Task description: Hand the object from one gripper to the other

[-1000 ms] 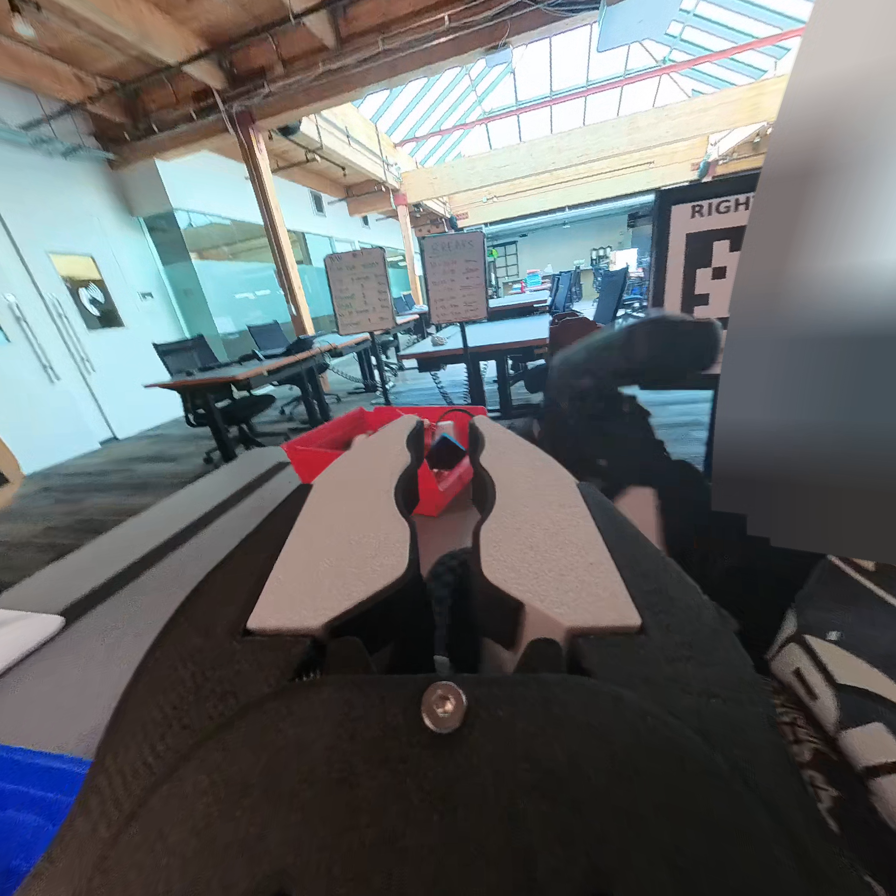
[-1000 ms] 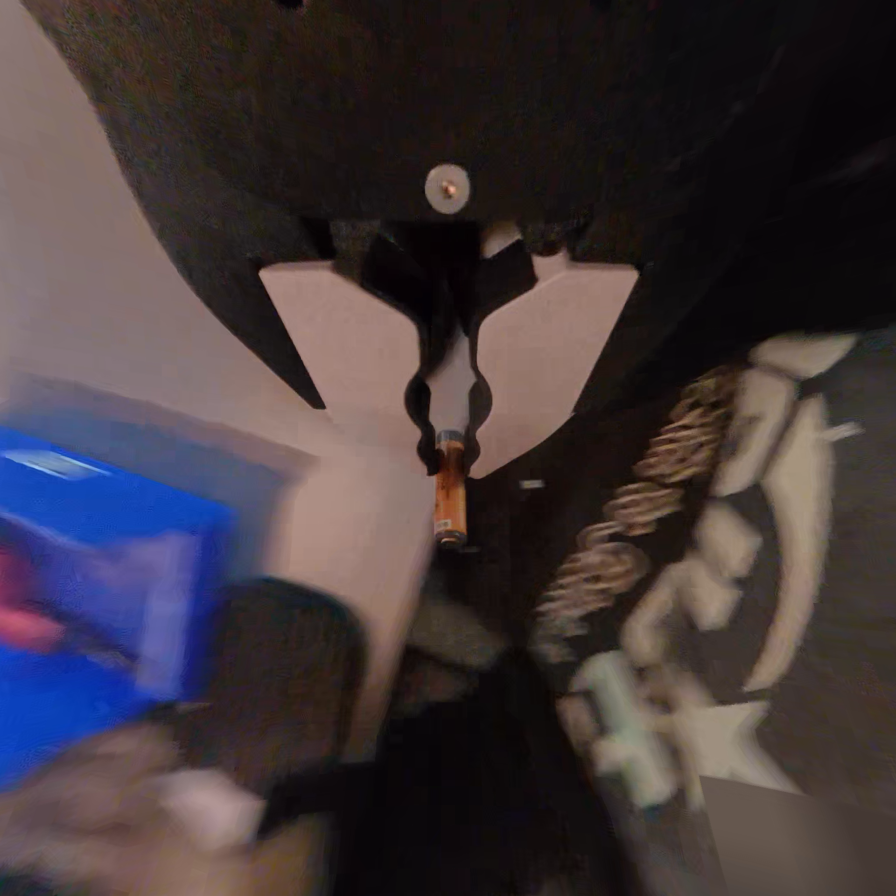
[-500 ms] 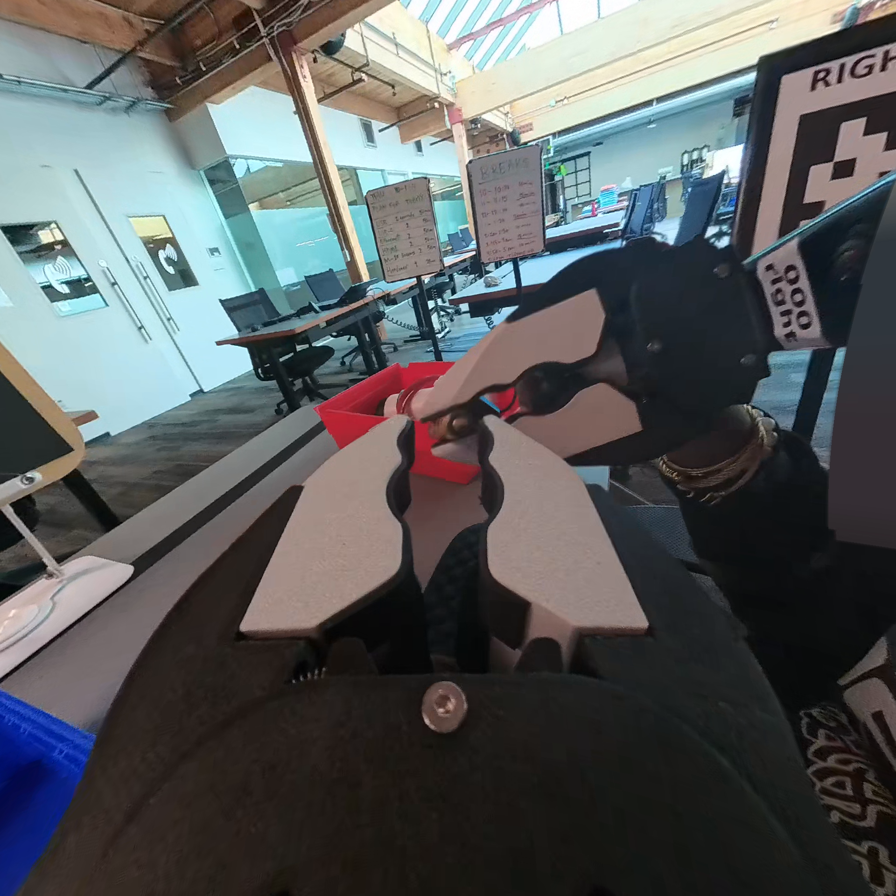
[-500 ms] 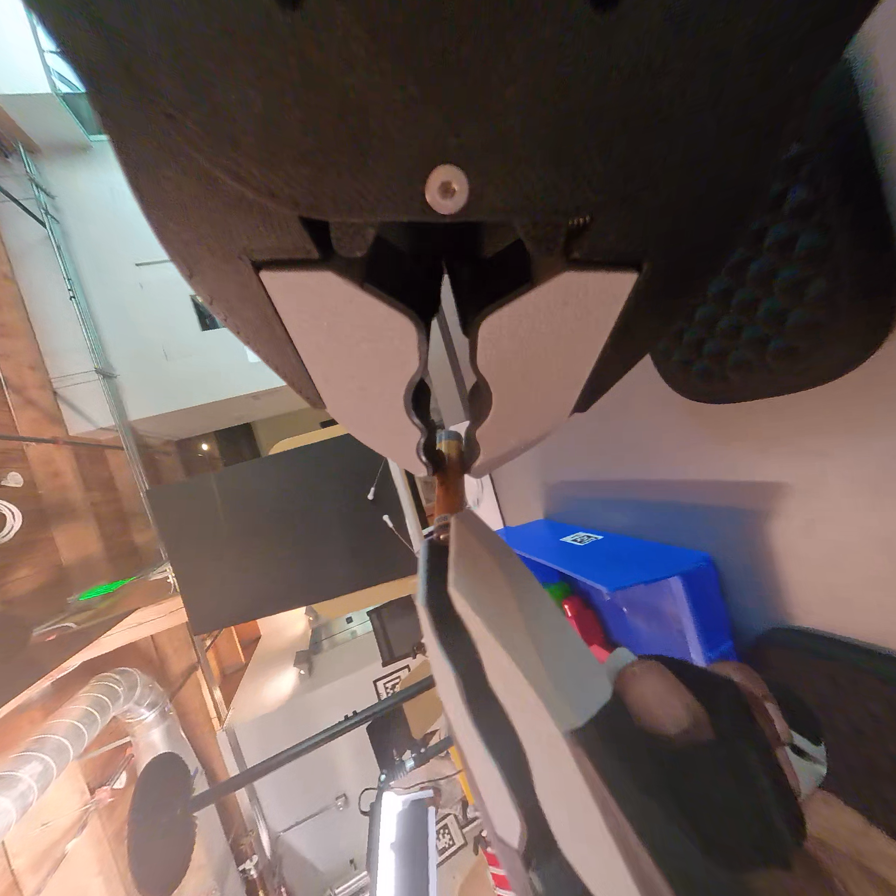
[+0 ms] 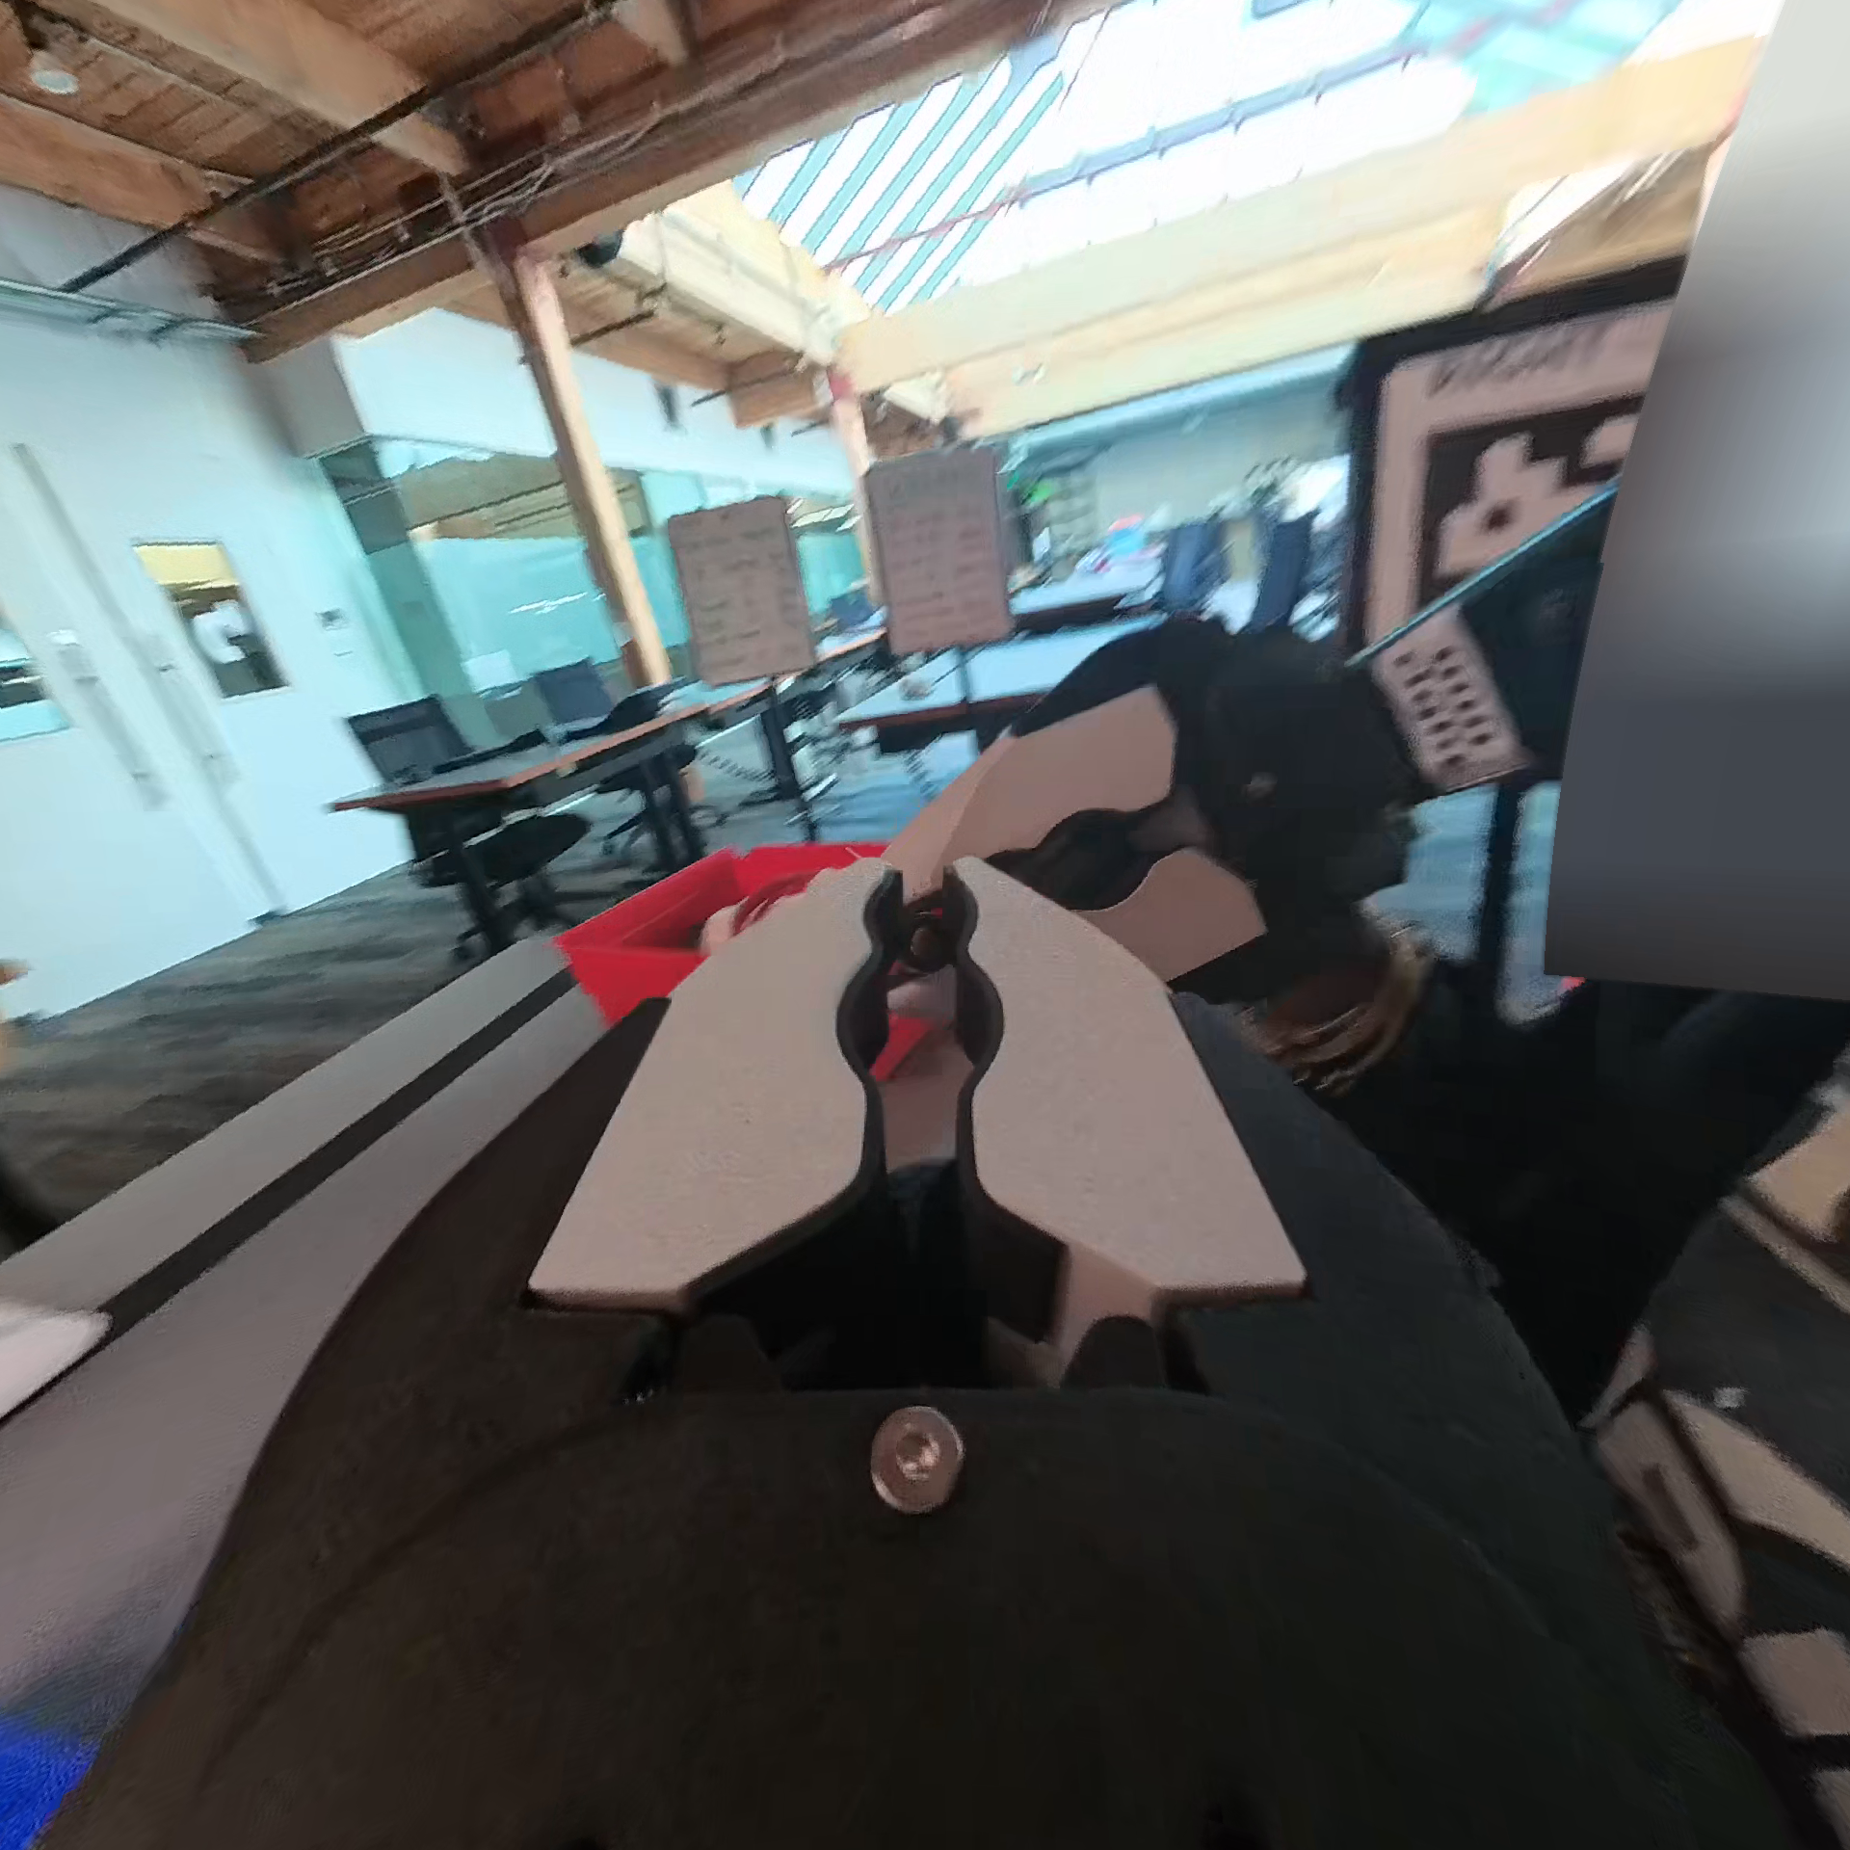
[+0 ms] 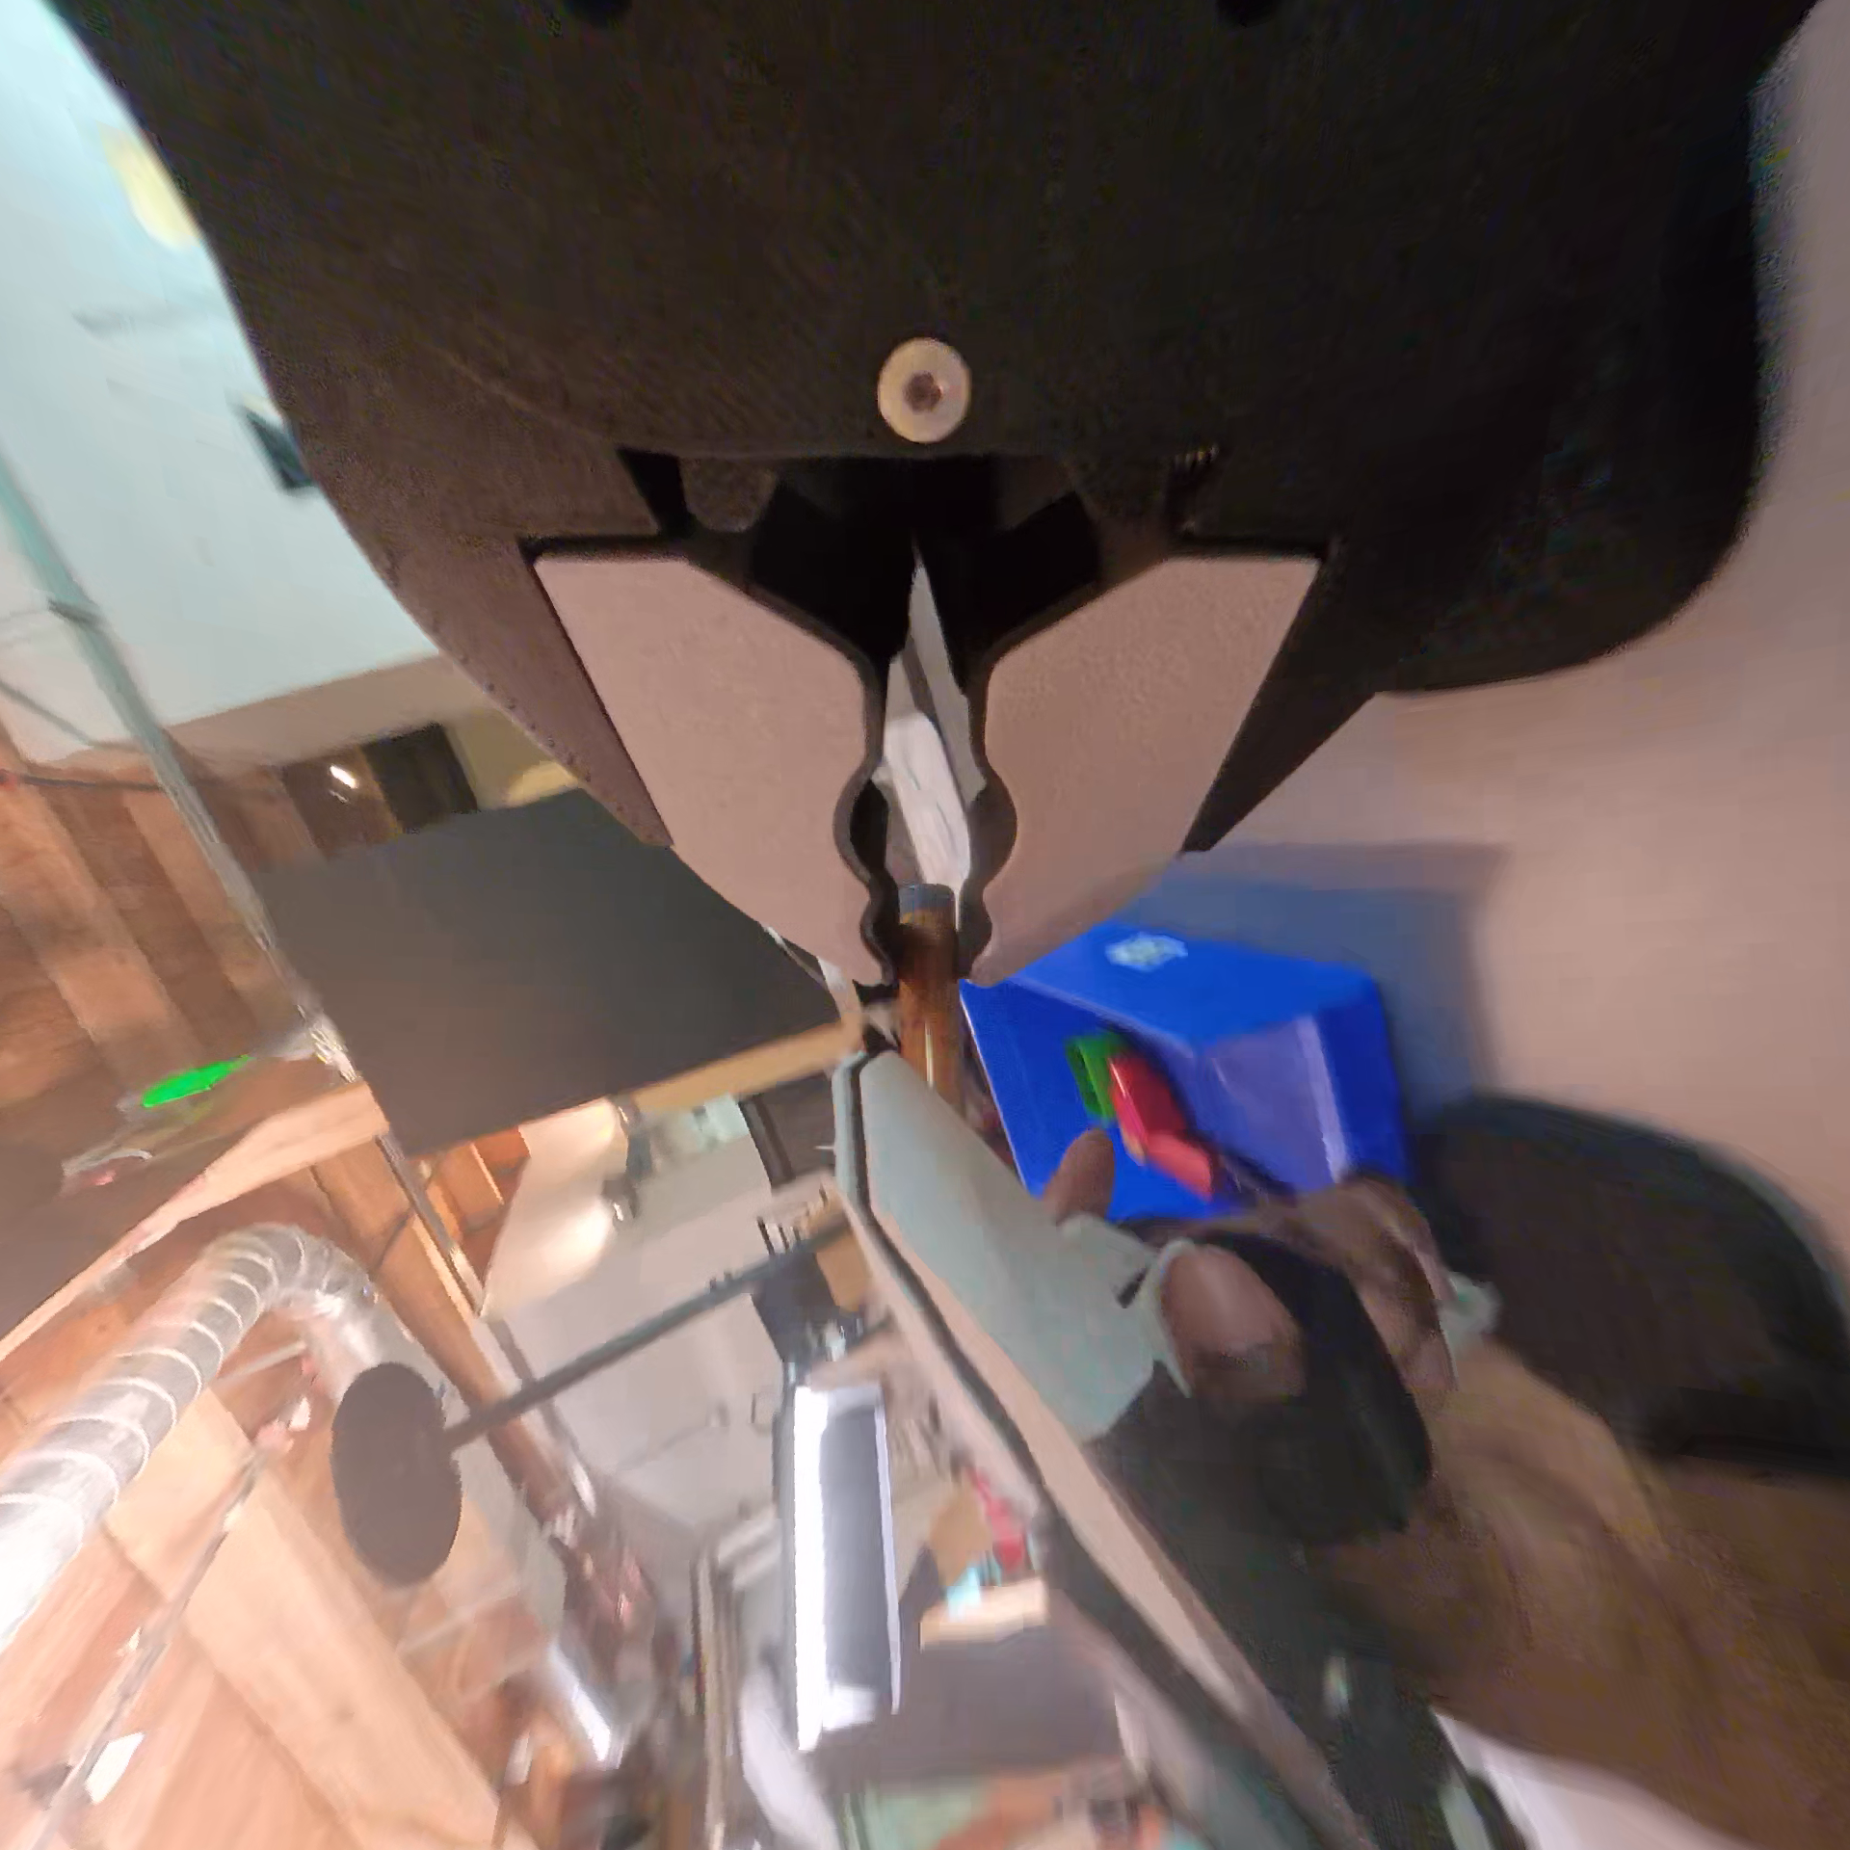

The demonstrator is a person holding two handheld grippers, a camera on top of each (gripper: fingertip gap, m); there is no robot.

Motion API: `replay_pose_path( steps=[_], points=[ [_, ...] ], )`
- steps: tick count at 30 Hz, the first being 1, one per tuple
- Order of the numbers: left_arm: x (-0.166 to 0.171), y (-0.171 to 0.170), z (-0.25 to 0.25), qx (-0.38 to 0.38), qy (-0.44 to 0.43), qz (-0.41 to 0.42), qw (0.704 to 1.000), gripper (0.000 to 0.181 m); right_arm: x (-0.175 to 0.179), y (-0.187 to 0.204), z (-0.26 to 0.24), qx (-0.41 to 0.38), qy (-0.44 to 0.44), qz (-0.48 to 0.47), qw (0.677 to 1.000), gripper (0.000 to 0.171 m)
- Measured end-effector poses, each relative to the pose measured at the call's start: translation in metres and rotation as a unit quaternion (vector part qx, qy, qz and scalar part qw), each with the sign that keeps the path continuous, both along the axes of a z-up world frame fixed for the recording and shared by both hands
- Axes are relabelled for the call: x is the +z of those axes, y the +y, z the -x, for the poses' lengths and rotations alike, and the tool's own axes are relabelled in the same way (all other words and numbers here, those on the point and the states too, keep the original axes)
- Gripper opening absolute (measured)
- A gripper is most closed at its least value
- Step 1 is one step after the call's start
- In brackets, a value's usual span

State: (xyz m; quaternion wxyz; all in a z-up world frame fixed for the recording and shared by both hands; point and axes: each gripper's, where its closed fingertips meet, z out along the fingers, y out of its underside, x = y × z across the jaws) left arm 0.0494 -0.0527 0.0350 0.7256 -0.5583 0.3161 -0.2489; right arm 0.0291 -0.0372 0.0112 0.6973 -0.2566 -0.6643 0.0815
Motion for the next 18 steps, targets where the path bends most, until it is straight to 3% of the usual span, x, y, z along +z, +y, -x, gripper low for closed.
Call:
replay_pose_path(
  steps=[3, 5, 7, 8, 11, 14, 18],
  points=[
    [0.018, -0.023, -0.002, -0.11, -0.083, 0.001, 0.991, 0.0, 0.015, -0.026, -0.007, 0.133, 0.044, 0.125, 0.982, 0.015],
    [0.029, -0.034, 0.0, -0.159, -0.127, -0.011, 0.979, 0.0, 0.026, -0.044, -0.015, 0.239, 0.066, 0.244, 0.938, 0.016],
    [0.029, -0.032, 0.001, -0.158, -0.135, -0.011, 0.978, 0.0, 0.036, -0.056, -0.022, 0.326, 0.072, 0.347, 0.876, 0.0],
    [0.027, -0.03, 0.0, -0.152, -0.127, -0.011, 0.98, 0.0, 0.035, -0.058, -0.021, 0.347, 0.058, 0.377, 0.857, 0.0],
    [0.014, -0.005, 0.002, -0.088, -0.098, -0.003, 0.991, 0.0, 0.012, -0.032, 0.003, 0.275, 0.038, 0.384, 0.881, 0.0],
    [-0.014, 0.037, 0.027, 0.009, -0.062, 0.014, 0.998, 0.0, -0.024, 0.012, 0.024, 0.197, 0.002, 0.424, 0.884, 0.0],
    [-0.014, 0.047, 0.054, 0.016, -0.097, 0.024, 0.995, 0.001, -0.037, 0.024, 0.026, 0.214, -0.011, 0.439, 0.873, 0.0]
  ],
)
